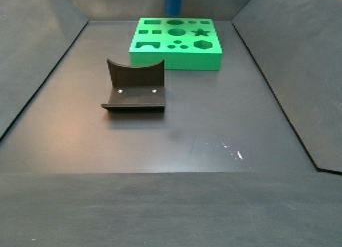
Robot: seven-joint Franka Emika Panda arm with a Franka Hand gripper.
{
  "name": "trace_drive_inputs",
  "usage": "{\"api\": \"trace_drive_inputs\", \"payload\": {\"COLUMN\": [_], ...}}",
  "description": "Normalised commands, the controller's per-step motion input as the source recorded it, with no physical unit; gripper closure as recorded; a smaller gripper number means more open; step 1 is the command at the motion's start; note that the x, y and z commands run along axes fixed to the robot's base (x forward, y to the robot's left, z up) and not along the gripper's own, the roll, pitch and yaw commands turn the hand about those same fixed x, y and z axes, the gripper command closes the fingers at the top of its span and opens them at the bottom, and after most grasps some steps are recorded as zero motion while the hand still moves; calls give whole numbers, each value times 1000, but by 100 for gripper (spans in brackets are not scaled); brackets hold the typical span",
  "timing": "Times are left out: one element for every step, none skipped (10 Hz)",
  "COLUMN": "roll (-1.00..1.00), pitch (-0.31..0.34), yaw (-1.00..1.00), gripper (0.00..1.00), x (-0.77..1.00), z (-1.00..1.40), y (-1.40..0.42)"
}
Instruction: Insert the oval object.
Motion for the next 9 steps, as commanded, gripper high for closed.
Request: {"api": "trace_drive_inputs", "payload": {"roll": [139,124,54,-30,-70,-81,-110,-133,-227], "pitch": [0,0,43,50,34,0,0,-60,-94], "yaw": [-980,-966,-886,-797,-683,-357,-131,-66,0], "gripper": [100,100,100,100,100,100,100,100,100], "x": [0,0,20,100,49,-49,-191,-426,-474], "z": [-320,-380,-429,-411,-266,-151,-43,0,0], "y": [0,0,-6,-71,-43,0,0,80,137]}}
